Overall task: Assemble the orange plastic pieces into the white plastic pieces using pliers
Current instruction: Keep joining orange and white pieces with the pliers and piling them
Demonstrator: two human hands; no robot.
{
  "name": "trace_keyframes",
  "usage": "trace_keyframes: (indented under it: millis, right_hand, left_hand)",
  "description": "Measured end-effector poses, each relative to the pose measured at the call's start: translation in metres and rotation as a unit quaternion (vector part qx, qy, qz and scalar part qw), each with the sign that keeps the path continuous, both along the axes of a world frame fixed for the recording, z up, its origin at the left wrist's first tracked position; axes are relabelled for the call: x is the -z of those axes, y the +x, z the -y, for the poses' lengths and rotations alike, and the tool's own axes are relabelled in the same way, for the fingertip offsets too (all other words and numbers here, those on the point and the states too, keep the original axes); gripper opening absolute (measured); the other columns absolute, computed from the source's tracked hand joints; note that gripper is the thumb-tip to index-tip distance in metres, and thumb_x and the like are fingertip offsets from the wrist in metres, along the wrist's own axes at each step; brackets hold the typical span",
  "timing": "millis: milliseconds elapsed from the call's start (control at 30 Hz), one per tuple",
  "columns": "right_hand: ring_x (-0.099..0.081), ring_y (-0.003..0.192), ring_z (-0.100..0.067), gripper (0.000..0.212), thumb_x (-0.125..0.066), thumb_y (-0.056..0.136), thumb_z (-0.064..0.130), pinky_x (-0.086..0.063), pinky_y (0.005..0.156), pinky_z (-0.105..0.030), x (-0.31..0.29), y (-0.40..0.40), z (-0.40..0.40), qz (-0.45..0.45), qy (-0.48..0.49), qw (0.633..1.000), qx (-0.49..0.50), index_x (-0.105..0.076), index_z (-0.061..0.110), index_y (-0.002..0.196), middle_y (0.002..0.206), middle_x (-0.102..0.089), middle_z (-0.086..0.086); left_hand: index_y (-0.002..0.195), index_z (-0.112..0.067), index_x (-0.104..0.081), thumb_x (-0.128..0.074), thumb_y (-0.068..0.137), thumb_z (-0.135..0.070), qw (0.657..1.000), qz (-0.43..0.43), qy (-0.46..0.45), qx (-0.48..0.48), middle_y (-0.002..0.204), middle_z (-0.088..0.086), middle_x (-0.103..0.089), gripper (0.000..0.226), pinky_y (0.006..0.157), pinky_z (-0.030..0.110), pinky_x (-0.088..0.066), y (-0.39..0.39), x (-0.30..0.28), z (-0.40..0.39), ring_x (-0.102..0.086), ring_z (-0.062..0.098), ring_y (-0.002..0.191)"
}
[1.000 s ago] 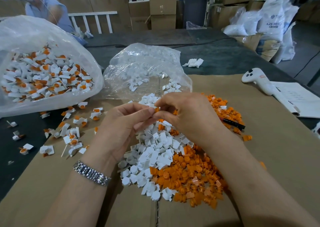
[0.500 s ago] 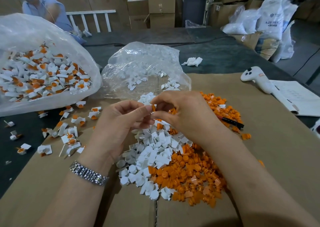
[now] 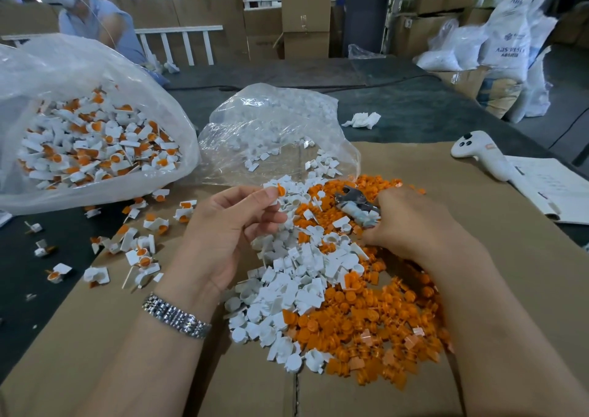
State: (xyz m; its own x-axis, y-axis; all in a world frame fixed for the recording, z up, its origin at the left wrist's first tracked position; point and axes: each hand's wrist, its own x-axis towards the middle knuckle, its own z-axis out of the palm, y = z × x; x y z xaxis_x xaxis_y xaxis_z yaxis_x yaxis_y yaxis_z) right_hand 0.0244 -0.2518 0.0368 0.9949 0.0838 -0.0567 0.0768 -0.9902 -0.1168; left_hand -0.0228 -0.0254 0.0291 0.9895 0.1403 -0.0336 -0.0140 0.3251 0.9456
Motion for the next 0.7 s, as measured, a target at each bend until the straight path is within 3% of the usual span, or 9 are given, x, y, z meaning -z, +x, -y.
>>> trace_keyframes:
  millis: [133,233,333,467,533,700]
  right_hand:
    - [-0.052,0.068,-0.015,0.027,-0.059,0.093,0.046,-0.038,0.055,-0.032,-0.005,-0.002,0.001,0.044,0.058,0.997,-0.002,-0.055,0.02,0.084,0.079,-0.056,0.0]
    - [-0.054,0.069,-0.015,0.023,-0.054,0.099,0.041,-0.045,0.058,-0.033,-0.017,-0.008,0.0,0.052,0.116,0.991,-0.038,-0.061,0.021,0.091,0.079,-0.059,0.0]
    - [-0.054,0.06,-0.012,0.032,-0.051,0.101,0.045,-0.041,0.053,-0.03,-0.03,-0.02,-0.006,0.016,0.192,0.975,-0.112,-0.06,0.021,0.081,0.072,-0.06,0.0]
    - [-0.052,0.058,-0.011,0.043,-0.048,0.102,0.047,-0.044,0.056,-0.031,-0.038,-0.034,-0.021,-0.038,0.247,0.954,-0.169,-0.061,0.009,0.086,0.079,-0.065,-0.013]
    - [-0.05,0.063,-0.015,0.045,-0.046,0.103,0.045,-0.043,0.06,-0.038,-0.038,-0.037,-0.026,-0.059,0.255,0.948,-0.18,-0.061,0.004,0.093,0.087,-0.066,-0.019]
    - [-0.047,0.061,-0.015,0.044,-0.044,0.103,0.046,-0.04,0.058,-0.035,-0.036,-0.035,-0.031,-0.058,0.251,0.949,-0.182,-0.057,0.006,0.09,0.08,-0.061,-0.014]
  left_hand:
    - [0.071,-0.014,-0.081,-0.083,0.071,-0.018,1.0,-0.002,-0.009,-0.01,0.076,0.008,-0.074,0.005,0.054,0.018,-0.056,0.001,0.0,0.003,-0.071,0.014,0.062]
    - [0.075,-0.012,-0.081,-0.081,0.075,-0.019,1.0,0.009,-0.02,-0.015,0.078,0.007,-0.073,0.006,0.053,0.017,-0.054,0.002,0.001,0.005,-0.069,0.013,0.063]
    - [0.085,-0.01,-0.079,-0.079,0.079,-0.02,0.999,0.024,-0.032,-0.025,0.084,0.006,-0.074,0.012,0.054,0.016,-0.053,0.003,0.002,0.006,-0.069,0.012,0.066]
    - [0.092,-0.008,-0.077,-0.08,0.078,-0.022,0.998,0.037,-0.04,-0.04,0.088,0.007,-0.074,0.02,0.053,0.016,-0.05,0.004,0.003,0.005,-0.068,0.012,0.068]
    - [0.093,-0.008,-0.077,-0.08,0.078,-0.022,0.997,0.043,-0.041,-0.044,0.089,0.007,-0.074,0.022,0.052,0.016,-0.049,0.004,0.004,0.005,-0.067,0.012,0.067]
    - [0.085,-0.014,-0.08,-0.08,0.08,-0.022,0.997,0.057,-0.022,-0.042,0.088,0.006,-0.074,0.01,0.052,0.017,-0.047,0.004,0.005,0.006,-0.066,0.013,0.067]
